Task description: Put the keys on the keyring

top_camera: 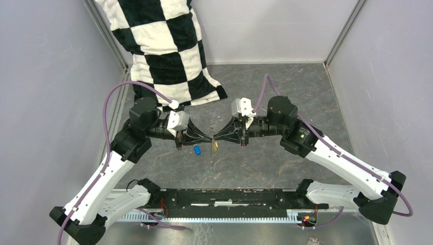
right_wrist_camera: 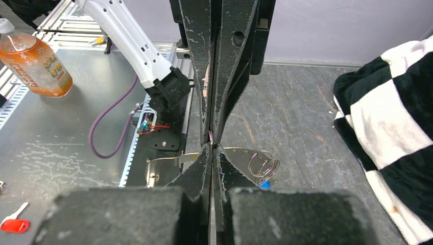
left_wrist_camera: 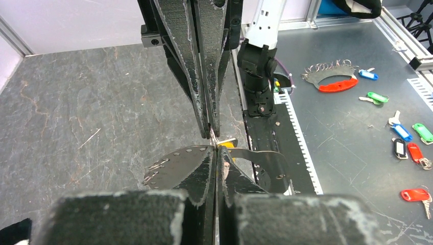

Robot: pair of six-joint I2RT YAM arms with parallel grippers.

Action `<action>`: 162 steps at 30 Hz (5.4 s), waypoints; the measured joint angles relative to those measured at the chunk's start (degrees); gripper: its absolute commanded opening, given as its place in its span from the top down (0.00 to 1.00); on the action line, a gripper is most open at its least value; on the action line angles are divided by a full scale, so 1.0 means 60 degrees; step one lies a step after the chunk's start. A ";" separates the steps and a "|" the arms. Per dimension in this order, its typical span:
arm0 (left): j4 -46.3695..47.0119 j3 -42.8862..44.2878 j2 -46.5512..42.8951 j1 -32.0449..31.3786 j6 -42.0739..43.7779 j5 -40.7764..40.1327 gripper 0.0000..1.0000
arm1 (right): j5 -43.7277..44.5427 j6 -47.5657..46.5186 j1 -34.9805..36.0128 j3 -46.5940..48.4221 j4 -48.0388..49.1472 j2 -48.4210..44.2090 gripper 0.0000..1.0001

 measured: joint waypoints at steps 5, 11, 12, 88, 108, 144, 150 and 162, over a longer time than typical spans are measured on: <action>-0.0015 0.0000 -0.0004 0.0000 0.0044 -0.0102 0.66 | 0.0011 0.0018 0.0004 -0.0004 0.0015 -0.0007 1.00; -0.0747 0.0164 0.0222 0.0000 0.0678 -0.0481 0.56 | 0.0266 -0.0069 0.0000 0.0197 -0.1115 0.0168 1.00; -0.0834 0.0204 0.0277 0.0000 0.0747 -0.0514 0.57 | 0.0310 -0.0091 0.0004 0.0270 -0.1290 0.0244 1.00; 0.3621 -0.0455 0.0073 -0.0189 -0.3472 -0.2747 0.98 | 0.2528 0.2218 -0.0186 -0.1275 0.1443 -0.1333 0.43; 0.3803 -0.0459 0.0076 -0.0189 -0.3570 -0.2619 0.98 | 0.3027 0.2481 -0.0222 -0.1719 0.2415 -0.1253 0.99; 0.3985 -0.0546 0.0087 -0.0189 -0.3581 -0.2149 0.98 | 0.1665 0.0637 -0.0353 0.0572 -0.0947 -0.0736 0.57; 0.4025 -0.0546 0.0087 -0.0189 -0.3585 -0.1854 0.98 | 0.1614 0.0492 -0.0386 0.0557 -0.0572 -0.0754 0.58; 0.4022 -0.0546 0.0087 -0.0189 -0.3585 -0.1574 0.98 | 0.1071 0.0841 -0.0430 0.0364 0.0321 -0.0426 0.76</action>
